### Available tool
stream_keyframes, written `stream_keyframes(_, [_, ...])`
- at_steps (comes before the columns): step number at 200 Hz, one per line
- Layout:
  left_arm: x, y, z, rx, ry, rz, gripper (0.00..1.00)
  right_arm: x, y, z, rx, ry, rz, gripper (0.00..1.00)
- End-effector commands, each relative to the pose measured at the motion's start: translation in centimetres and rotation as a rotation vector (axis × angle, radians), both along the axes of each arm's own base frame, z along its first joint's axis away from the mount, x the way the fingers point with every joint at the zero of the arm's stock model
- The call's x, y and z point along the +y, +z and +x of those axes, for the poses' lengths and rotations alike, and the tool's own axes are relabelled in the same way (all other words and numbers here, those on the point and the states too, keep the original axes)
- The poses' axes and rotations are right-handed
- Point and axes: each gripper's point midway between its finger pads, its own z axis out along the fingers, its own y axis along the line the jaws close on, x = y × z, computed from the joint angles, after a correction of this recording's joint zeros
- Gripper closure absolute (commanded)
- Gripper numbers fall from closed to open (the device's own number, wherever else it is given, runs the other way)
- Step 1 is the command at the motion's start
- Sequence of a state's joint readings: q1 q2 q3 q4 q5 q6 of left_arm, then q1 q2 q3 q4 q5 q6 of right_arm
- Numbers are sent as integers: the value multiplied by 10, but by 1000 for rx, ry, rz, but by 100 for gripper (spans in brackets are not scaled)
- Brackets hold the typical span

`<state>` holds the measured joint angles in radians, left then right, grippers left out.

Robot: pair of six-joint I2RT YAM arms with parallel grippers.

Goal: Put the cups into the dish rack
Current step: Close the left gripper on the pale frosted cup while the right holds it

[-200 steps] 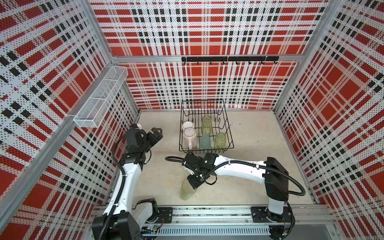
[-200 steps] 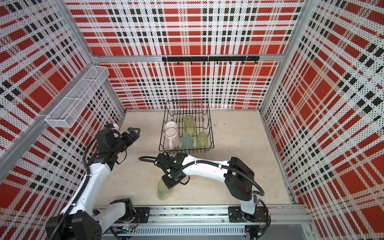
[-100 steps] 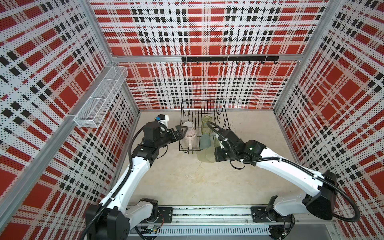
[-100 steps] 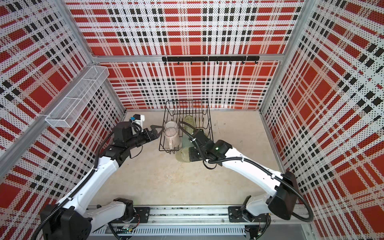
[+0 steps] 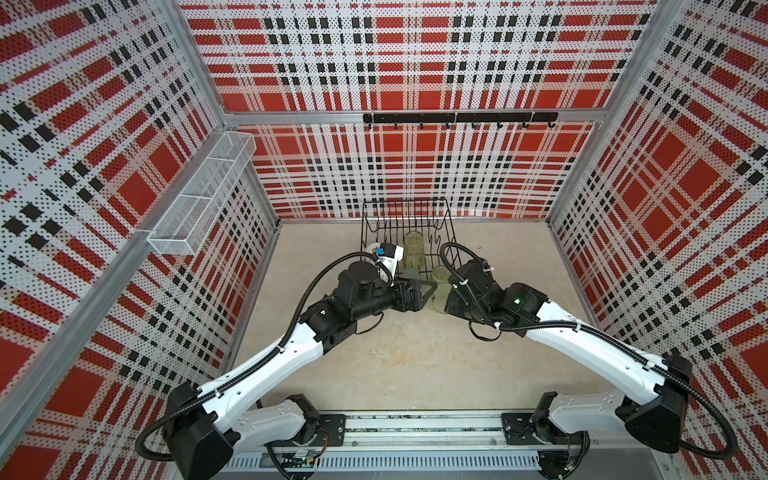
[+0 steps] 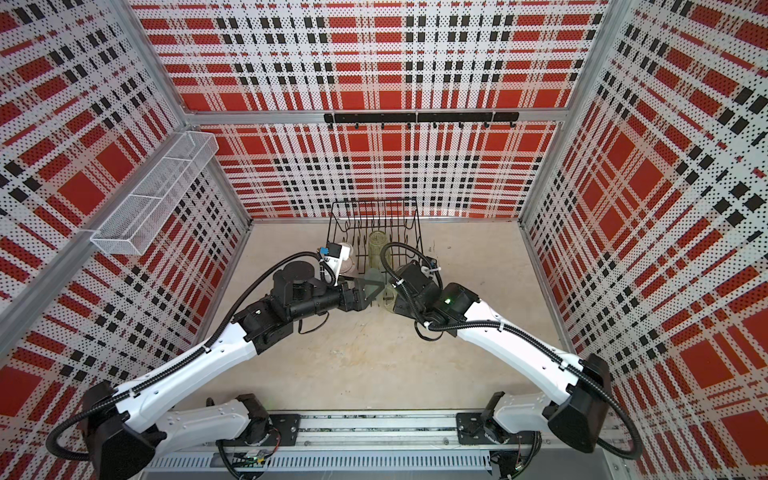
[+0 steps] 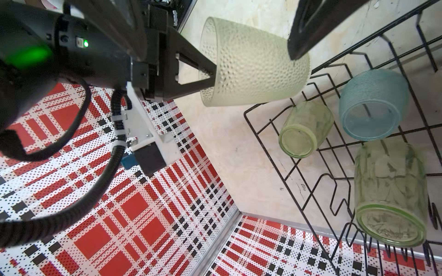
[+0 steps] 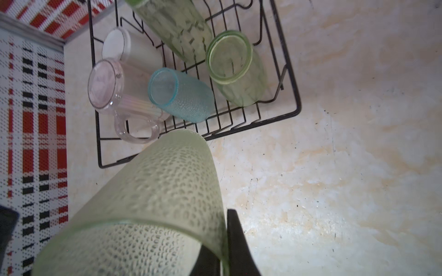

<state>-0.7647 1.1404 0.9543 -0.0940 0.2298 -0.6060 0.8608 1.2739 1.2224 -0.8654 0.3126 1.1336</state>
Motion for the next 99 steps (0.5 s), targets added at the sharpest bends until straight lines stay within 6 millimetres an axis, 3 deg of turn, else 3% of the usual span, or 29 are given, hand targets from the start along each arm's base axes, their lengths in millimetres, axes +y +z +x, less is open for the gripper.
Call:
stream_keyframes(1, [-8,3,5,-43,39,-6,7,-16,31,11,-115,-137,80,100])
stream_keyframes(39, [-14,-3,5,-57,62,24,11,-28,44,16,-176,-197,95,100])
stream_keyframes(99, [-45,-5,-6,-50,-2,5,12,-19,41,23,-175,-198,102,100])
